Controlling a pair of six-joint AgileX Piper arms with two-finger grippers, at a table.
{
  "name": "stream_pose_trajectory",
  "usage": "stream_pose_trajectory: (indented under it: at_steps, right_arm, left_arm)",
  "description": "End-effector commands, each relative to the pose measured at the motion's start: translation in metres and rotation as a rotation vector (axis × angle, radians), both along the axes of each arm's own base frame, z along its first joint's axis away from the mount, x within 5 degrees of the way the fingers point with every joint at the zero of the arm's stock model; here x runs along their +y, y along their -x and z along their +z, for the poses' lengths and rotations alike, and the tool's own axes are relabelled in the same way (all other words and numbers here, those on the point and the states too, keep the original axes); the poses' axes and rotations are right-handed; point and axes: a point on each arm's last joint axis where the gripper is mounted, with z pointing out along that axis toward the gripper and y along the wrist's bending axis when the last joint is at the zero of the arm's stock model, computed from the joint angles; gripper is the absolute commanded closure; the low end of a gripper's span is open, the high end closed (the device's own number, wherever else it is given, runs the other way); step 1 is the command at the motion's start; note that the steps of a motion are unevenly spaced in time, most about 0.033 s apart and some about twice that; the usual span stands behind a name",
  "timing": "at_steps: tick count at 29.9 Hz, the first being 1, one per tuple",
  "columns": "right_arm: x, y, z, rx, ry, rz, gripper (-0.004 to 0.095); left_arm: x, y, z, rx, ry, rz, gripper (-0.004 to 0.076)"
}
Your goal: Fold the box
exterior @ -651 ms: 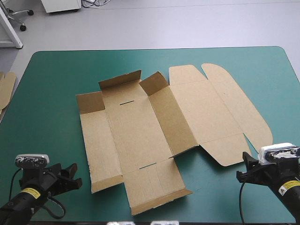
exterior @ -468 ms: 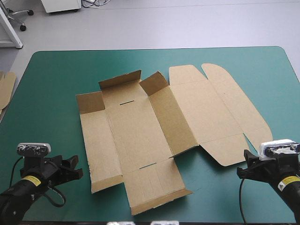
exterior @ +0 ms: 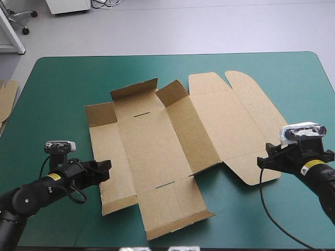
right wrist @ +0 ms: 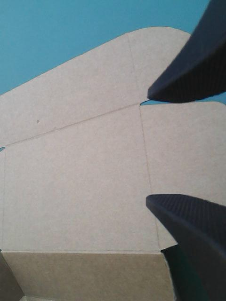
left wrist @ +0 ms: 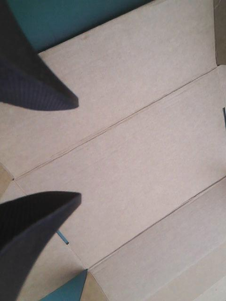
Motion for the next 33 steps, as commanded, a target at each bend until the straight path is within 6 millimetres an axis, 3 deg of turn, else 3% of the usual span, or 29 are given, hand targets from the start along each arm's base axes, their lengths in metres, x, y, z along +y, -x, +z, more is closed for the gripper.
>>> stream_pose_trajectory:
  at_steps: [1, 13, 26, 33]
  right_arm:
    - [0.001, -0.016, 0.026, -0.102, -0.009, -0.005, 0.0373]
    - [0.014, -0.046, 0.040, -0.011, -0.055, 0.051, 0.0373]
    - [0.019, -0.056, 0.036, 0.034, -0.069, 0.069, 0.0373]
    - [0.019, -0.056, 0.036, 0.032, -0.058, 0.081, 0.0373]
  left_arm:
    - [-0.002, -0.014, 0.010, -0.045, 0.036, 0.018, 0.0345]
    - [0.002, -0.023, -0.003, 0.067, -0.010, 0.049, 0.0344]
    - [0.048, -0.015, -0.014, 0.236, -0.038, 0.265, 0.0344]
    - [0.050, -0.004, -0.048, 0.294, 0.148, 0.358, 0.0344]
